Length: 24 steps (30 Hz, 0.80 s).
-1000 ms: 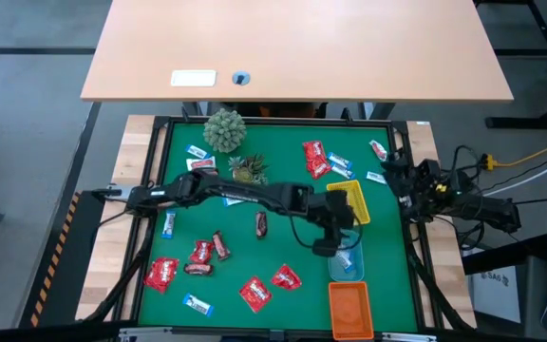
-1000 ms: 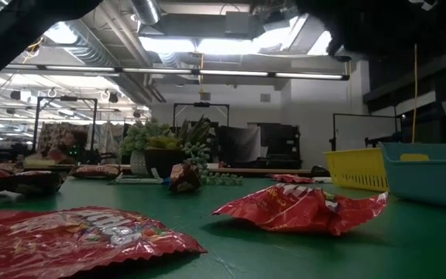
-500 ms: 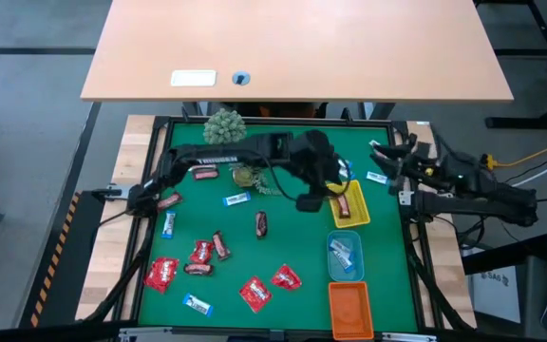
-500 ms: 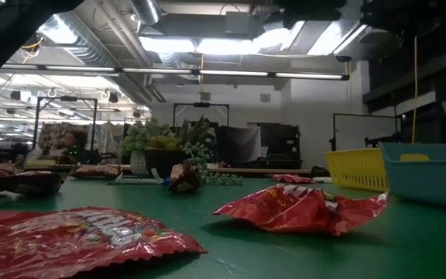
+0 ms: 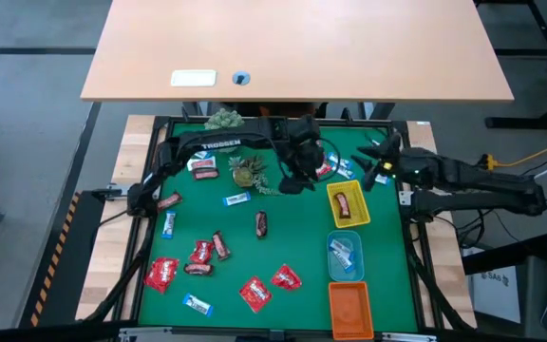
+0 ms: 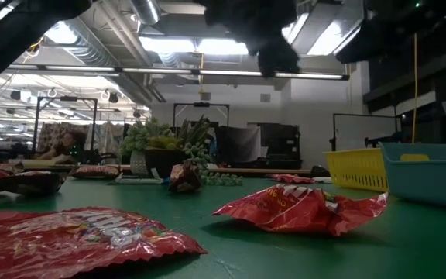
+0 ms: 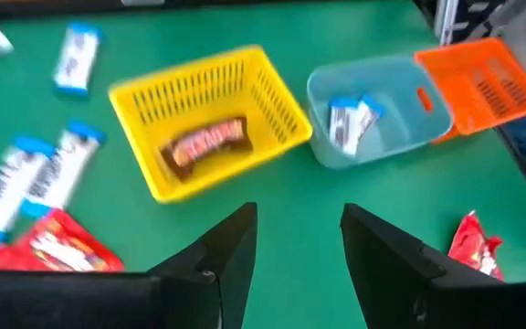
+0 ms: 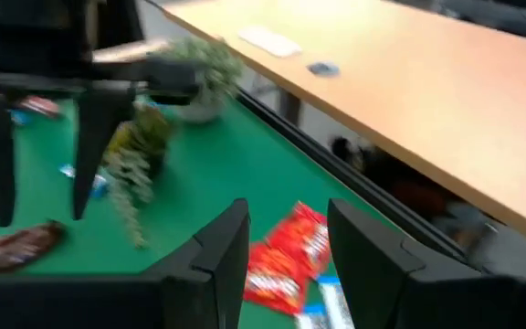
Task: Sort candy
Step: Put the white candy into the yellow bin
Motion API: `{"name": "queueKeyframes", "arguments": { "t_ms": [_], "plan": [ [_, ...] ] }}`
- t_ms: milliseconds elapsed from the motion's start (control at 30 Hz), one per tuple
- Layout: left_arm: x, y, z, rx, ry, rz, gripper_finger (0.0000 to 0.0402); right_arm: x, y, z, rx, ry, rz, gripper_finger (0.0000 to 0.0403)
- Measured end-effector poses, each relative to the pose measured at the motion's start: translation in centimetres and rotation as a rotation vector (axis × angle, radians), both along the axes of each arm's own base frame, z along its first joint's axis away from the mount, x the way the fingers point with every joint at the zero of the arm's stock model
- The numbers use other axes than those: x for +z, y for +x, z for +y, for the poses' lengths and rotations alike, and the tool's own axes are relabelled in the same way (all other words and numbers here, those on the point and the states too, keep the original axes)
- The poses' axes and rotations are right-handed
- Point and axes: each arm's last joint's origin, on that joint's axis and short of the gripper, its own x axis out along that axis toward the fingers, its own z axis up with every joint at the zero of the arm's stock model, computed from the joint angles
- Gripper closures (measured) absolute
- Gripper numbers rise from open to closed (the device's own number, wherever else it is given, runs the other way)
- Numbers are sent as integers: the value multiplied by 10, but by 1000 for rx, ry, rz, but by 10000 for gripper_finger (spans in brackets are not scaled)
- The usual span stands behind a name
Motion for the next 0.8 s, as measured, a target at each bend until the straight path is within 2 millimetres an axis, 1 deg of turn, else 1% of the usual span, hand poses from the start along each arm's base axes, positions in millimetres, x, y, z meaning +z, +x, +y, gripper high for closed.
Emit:
{"name": "queueKeyframes", "arguments": {
  "t_ms": [67,133,233,333,433,567,667,733,800],
  "plan": [
    [-20,-1,4,13,-19,36,246,-1,1,-3,-30,6,24,253],
    [-36,-2,8,34,-33,64,246,-4,0,-6,-45,22,51,253],
    [-52,-5,16,71,-52,77,246,-7,0,-15,-77,52,72,253],
    [-67,-10,22,96,-65,109,246,-12,1,-29,-100,92,107,253],
    [-75,-10,26,129,-62,105,246,-18,1,-47,-141,140,139,253],
    [-82,-11,30,176,-54,74,246,-31,-2,-77,-263,219,196,253],
    [-81,-10,30,197,-55,28,246,-43,-7,-99,-360,286,244,253],
    [-77,-5,28,211,-46,-25,246,-52,-10,-113,-419,330,275,253],
    [-76,-3,25,210,-49,-43,246,-61,-14,-124,-472,370,309,253]
  ]
}}
